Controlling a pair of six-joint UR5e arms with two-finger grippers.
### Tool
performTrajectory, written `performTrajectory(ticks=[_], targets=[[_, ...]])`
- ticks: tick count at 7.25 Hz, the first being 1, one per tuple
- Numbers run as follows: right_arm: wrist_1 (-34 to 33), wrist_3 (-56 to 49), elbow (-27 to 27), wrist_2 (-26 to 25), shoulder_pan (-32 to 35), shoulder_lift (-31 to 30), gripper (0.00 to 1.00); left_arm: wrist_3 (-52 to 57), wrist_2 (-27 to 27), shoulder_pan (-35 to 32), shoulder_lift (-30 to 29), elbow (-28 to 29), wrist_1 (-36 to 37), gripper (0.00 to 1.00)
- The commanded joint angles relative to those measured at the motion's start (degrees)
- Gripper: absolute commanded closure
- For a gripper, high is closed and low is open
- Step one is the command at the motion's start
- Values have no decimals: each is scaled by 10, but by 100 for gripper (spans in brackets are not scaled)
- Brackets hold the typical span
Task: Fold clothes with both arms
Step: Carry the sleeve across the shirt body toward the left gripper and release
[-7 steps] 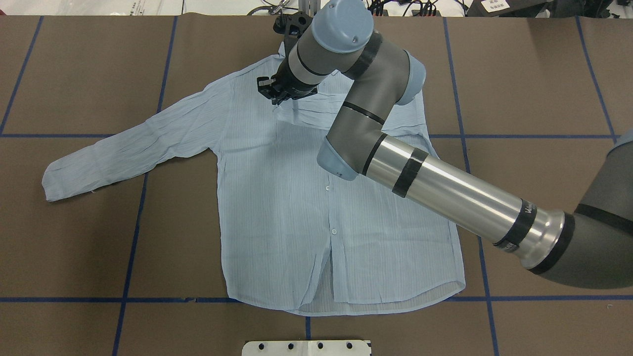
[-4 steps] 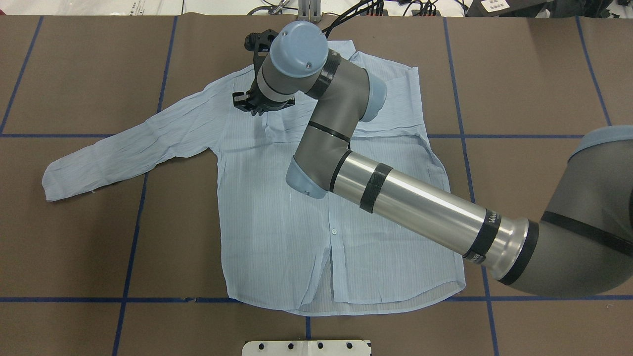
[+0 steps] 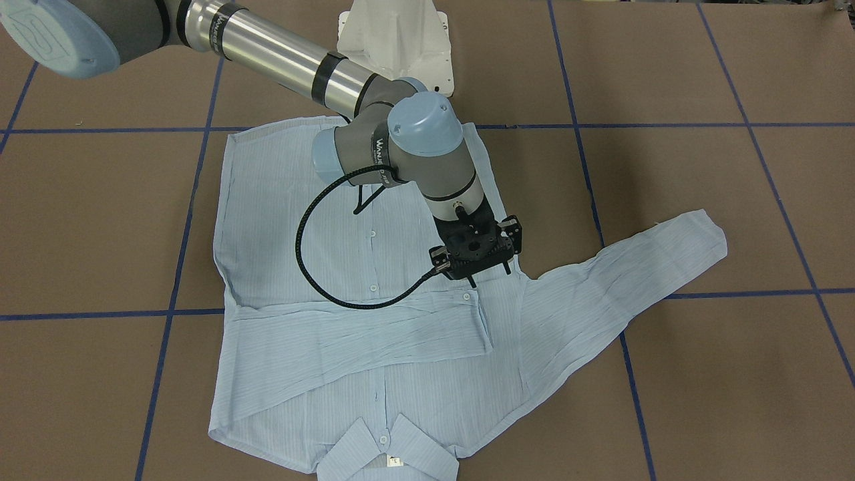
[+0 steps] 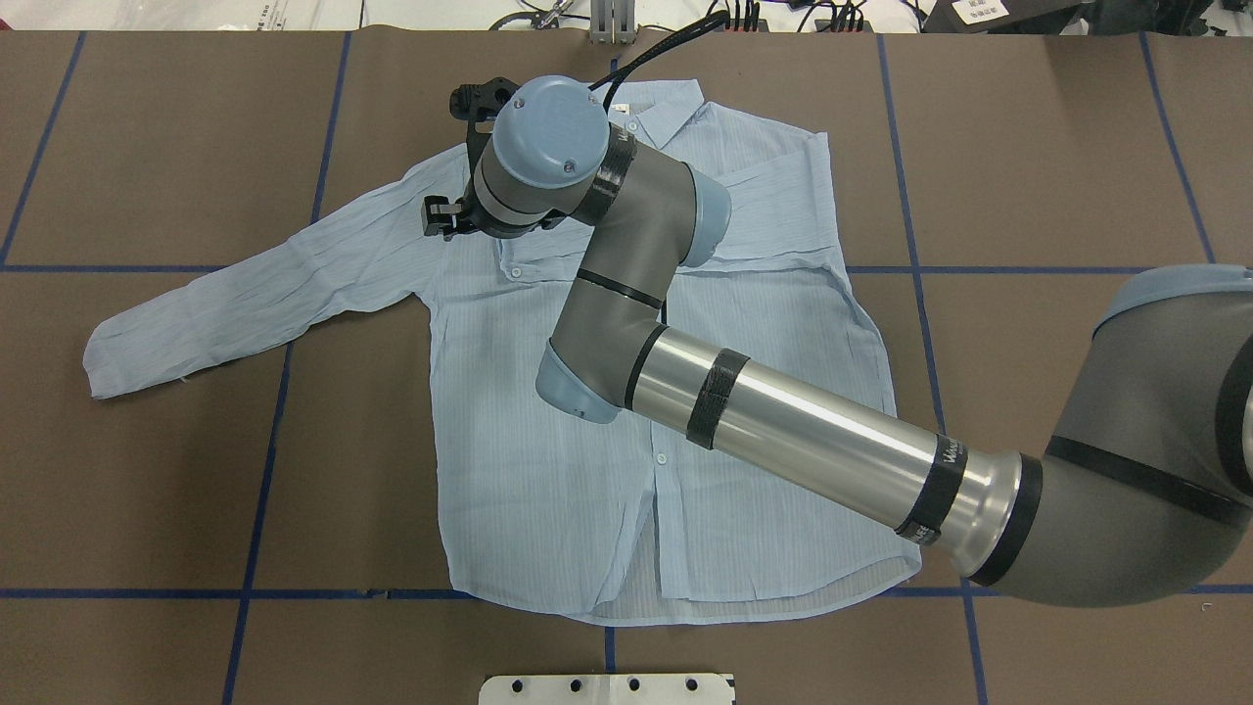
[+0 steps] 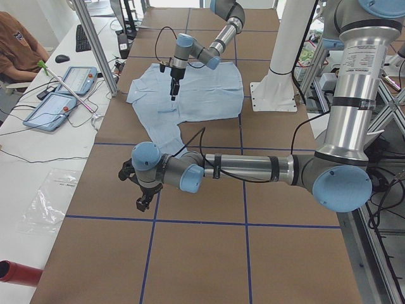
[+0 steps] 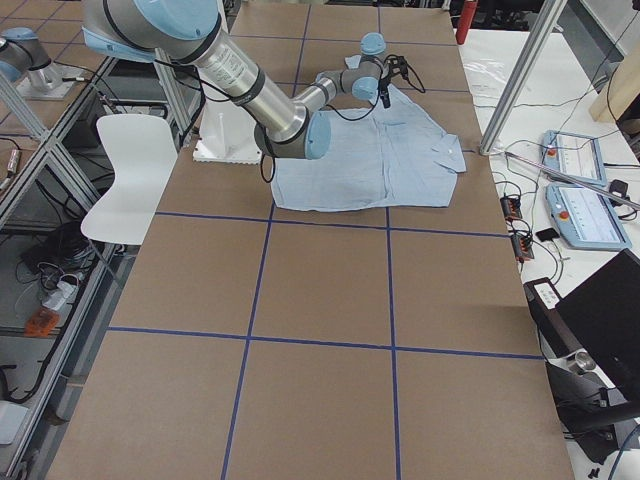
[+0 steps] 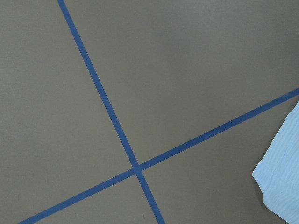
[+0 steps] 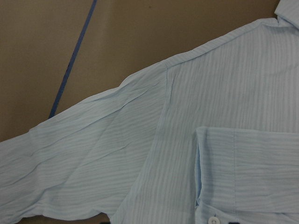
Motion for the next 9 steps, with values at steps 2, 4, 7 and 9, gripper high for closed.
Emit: performTrajectory(ticks=[2, 4, 7, 9], targets=[[-147, 0, 135, 8, 21, -65, 0, -212, 4, 42, 30, -1, -153, 1], [-219, -11, 213, 82, 74, -130, 0, -370, 16, 106, 79, -1, -304, 1], [-347, -133, 317, 92, 110, -200, 0, -566, 107, 223, 103, -2, -412, 1], [-376, -196, 346, 116, 139, -235, 0, -644, 155, 289, 100, -5, -435, 4]])
